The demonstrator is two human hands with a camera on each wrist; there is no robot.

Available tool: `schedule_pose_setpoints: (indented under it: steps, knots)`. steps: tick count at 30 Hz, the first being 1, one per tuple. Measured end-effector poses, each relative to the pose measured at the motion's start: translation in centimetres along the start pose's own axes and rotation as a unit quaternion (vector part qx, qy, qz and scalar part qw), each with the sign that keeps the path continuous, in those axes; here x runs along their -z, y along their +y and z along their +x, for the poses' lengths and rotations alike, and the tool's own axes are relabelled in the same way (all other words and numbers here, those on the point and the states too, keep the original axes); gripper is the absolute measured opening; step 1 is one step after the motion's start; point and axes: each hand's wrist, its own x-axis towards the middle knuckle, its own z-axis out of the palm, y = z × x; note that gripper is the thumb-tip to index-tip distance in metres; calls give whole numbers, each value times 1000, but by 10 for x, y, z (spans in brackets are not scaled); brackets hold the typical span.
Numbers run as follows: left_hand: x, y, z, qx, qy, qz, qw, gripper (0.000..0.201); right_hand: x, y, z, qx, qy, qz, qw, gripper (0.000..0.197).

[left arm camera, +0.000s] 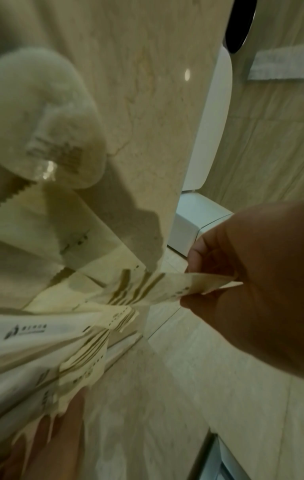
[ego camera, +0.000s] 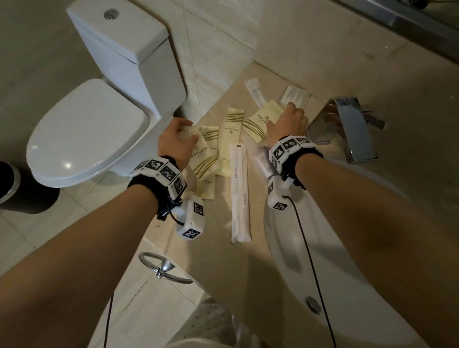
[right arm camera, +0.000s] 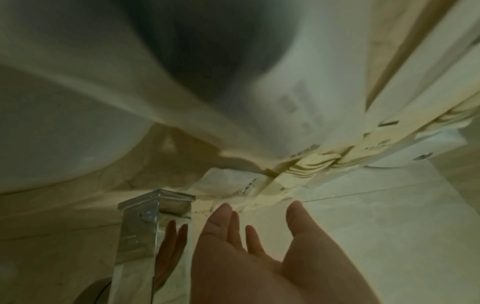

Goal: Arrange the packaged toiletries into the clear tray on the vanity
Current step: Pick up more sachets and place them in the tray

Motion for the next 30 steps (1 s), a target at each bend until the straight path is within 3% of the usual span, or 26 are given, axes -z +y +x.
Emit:
schedule_pose_setpoints:
  steps: [9,13,19,26,30]
  knots:
    - [6,-10,6,6,-7,20,1000,19,-14,0,10,6,-11,-23,1000,61]
    - [9,-11,9,10,-6,20,1000,22,-16,-2,9,4,22,-43,999,54]
    - [8,-6,7,-1,-7,29,1000,20,-3,-9,6,4,12,76,997,33]
    - [-16,48,-3,-64,-31,14,997,25,42,-11,-10,28,-45,233,971,24]
    - [-45,86,-20,-105,-81,10,991,25,84,6,-20,68,2,234,970,24]
